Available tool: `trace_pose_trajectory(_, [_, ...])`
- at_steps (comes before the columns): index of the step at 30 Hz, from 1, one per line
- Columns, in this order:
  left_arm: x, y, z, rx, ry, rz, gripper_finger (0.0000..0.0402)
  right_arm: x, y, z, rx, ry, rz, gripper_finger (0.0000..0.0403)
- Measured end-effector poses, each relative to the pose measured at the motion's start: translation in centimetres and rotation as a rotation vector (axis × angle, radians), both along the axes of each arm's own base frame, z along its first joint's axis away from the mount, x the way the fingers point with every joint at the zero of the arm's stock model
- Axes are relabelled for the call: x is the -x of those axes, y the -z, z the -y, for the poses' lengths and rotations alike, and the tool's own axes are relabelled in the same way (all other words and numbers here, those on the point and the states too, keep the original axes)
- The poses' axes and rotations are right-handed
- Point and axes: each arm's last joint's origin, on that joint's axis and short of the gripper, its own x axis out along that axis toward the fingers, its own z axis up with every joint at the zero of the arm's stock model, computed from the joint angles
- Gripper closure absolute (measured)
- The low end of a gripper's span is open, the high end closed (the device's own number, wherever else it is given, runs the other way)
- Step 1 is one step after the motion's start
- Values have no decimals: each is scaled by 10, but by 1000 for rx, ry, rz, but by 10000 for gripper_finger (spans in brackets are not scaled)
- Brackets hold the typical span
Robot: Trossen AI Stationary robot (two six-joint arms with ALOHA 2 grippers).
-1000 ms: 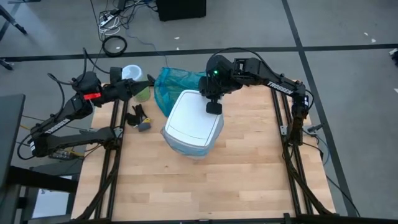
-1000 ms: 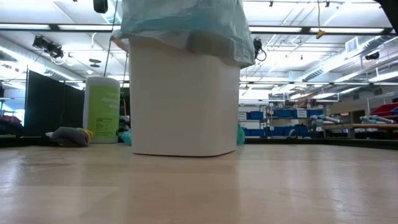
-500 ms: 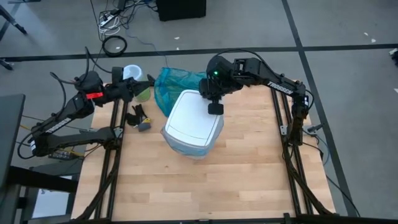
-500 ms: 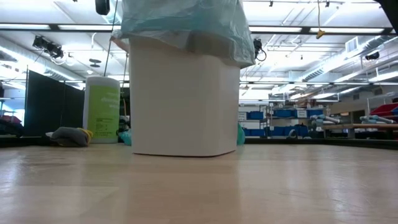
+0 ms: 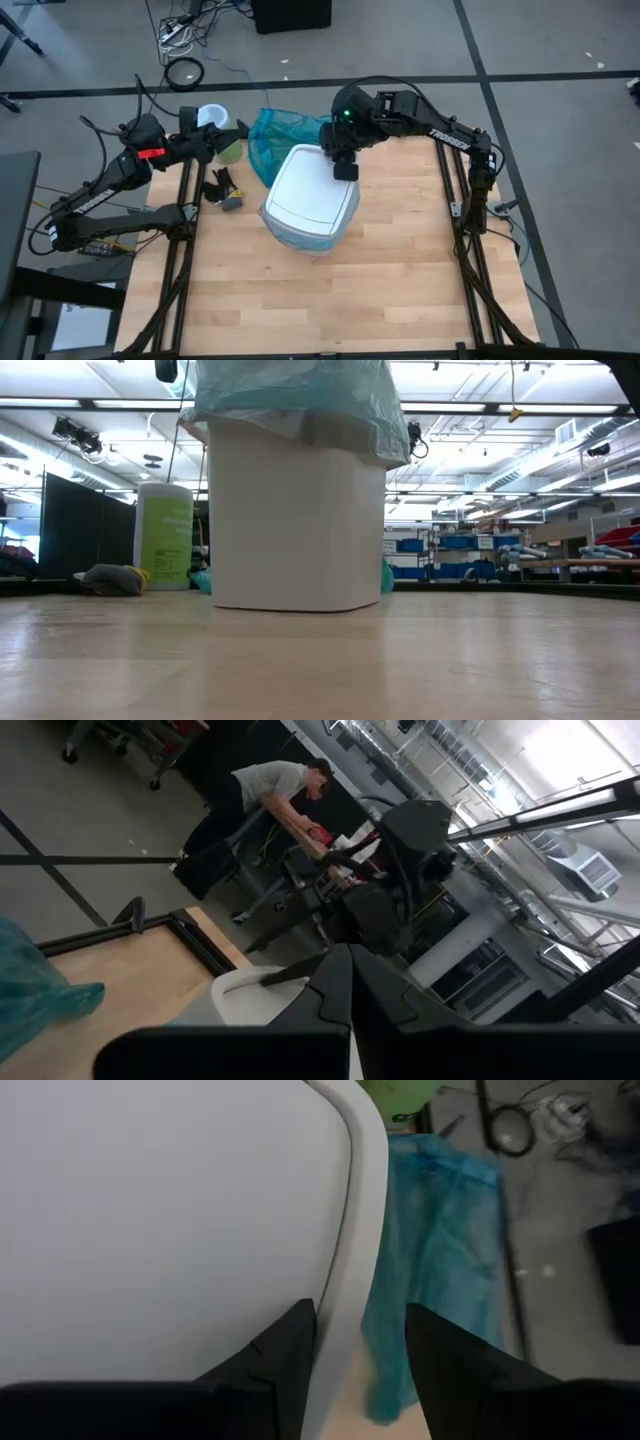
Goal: Place trash/remove bag and relplace
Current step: Remove the white trash lid from the white trash bin
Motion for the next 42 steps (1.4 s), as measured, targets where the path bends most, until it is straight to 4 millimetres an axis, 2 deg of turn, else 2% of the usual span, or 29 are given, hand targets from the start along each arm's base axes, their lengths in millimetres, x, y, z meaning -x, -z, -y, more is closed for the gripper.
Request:
trace_pose_trajectory(23, [0,0,0,-2,0,-1,396,15,9,3,-224,25,-115,263])
trace_pose_trajectory(28, [0,0,0,-1,0,0,396,17,9,8,-238,35,-117,294])
trace_pose_trajectory(35, [0,0,0,-1,-11,0,396,19,10,12,-236,14,-128,384])
trace_pose_trajectory(42, [0,0,0,-50,-24,-15,395,19,11,12,-236,23,-132,378])
